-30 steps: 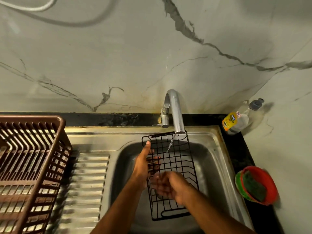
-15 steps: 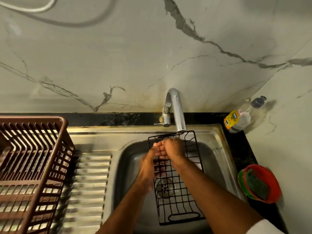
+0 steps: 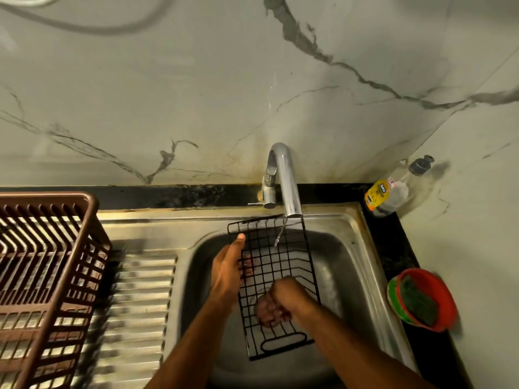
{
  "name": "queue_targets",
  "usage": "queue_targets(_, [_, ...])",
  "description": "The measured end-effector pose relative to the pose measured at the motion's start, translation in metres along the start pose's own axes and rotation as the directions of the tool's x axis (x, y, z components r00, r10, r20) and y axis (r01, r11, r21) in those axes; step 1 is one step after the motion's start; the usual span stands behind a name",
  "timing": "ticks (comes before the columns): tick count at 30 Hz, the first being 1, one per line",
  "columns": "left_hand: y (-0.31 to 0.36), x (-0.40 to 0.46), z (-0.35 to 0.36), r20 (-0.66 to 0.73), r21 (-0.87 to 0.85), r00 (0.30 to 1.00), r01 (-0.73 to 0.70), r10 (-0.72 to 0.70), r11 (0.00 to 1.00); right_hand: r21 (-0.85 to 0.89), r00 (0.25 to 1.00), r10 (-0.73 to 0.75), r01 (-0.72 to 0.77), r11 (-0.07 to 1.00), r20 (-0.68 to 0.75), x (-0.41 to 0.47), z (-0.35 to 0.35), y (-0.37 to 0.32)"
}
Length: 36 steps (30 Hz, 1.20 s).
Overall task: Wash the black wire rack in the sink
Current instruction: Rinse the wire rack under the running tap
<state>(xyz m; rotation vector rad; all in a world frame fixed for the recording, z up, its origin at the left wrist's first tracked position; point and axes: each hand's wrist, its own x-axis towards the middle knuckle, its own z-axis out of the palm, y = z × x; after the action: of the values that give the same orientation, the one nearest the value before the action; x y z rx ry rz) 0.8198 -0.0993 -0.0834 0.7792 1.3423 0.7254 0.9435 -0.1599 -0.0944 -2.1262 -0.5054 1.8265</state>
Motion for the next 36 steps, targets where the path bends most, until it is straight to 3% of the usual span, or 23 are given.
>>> queue_targets(4, [0.008,0.005,-0.003,-0.023,-0.036,0.999,-0.027,0.026,0.999,0.336,0.987,-0.095,0.134,0.932,-0.131,0.007,-0.005,-0.031])
queue_targets(8, [0.01,0.011,-0.001,-0.019,-0.005,0.997,-0.079,0.078,0.997,0.639,0.979,-0.129,0.199,0.743,-0.155,0.019,0.008,-0.035])
queue_targets(10, [0.007,0.011,-0.003,-0.02,-0.015,0.998,-0.063,0.063,0.998,0.801,0.968,-0.2,0.237,0.55,-0.149,0.023,0.01,-0.034])
queue_targets(14, [-0.007,-0.004,0.005,-0.027,-0.058,1.0,0.004,-0.005,0.998,0.96,0.922,-0.288,0.278,0.028,-0.258,0.027,0.004,-0.046])
queue_targets(16, [-0.014,-0.011,0.012,-0.056,-0.089,0.998,0.008,-0.013,0.996,0.954,0.922,-0.246,0.281,-0.103,-0.298,0.03,0.002,-0.049])
queue_targets(18, [-0.018,-0.012,0.017,-0.054,-0.08,0.998,0.01,-0.015,0.997,0.971,0.938,-0.25,0.234,-0.054,-0.24,0.029,0.01,-0.044])
queue_targets(21, [-0.019,-0.011,0.019,-0.039,-0.066,0.999,0.017,-0.019,0.998,0.968,0.971,-0.238,0.089,0.233,-0.031,0.024,0.033,-0.032])
queue_targets(23, [-0.022,-0.011,0.015,-0.028,-0.057,1.0,0.013,-0.015,0.998,0.945,0.977,-0.211,0.079,0.318,-0.011,0.023,0.028,-0.03])
queue_targets(25, [-0.023,-0.012,0.013,-0.03,-0.041,1.0,-0.007,0.005,0.999,0.953,0.969,-0.204,0.189,0.238,-0.141,0.026,0.012,-0.031])
queue_targets(27, [-0.025,-0.014,0.016,-0.073,-0.037,0.997,-0.021,0.018,0.999,0.956,0.944,-0.175,0.29,0.039,-0.279,0.031,-0.001,-0.033])
queue_targets(29, [-0.024,-0.015,0.019,-0.11,-0.05,0.994,-0.021,0.016,0.998,0.96,0.942,-0.185,0.278,-0.034,-0.279,0.032,0.002,-0.034])
queue_targets(30, [-0.024,-0.015,0.02,-0.111,-0.069,0.994,-0.014,0.007,0.997,0.97,0.949,-0.212,0.242,0.02,-0.233,0.031,0.008,-0.031])
queue_targets(33, [-0.021,-0.009,0.012,-0.116,-0.107,0.993,0.015,-0.028,0.994,0.9,0.974,-0.227,0.116,0.42,-0.02,0.018,0.029,-0.012])
queue_targets(34, [-0.02,-0.007,0.009,-0.138,-0.117,0.99,0.013,-0.03,0.993,0.858,0.978,-0.208,0.094,0.506,0.016,0.015,0.031,-0.005])
queue_targets(35, [-0.018,-0.006,0.007,-0.162,-0.132,0.986,0.004,-0.026,0.991,0.844,0.981,-0.192,0.104,0.526,-0.001,0.012,0.029,-0.002])
queue_targets(36, [-0.018,-0.006,0.005,-0.176,-0.143,0.984,-0.007,-0.018,0.99,0.866,0.982,-0.18,0.143,0.479,-0.063,0.012,0.025,-0.002])
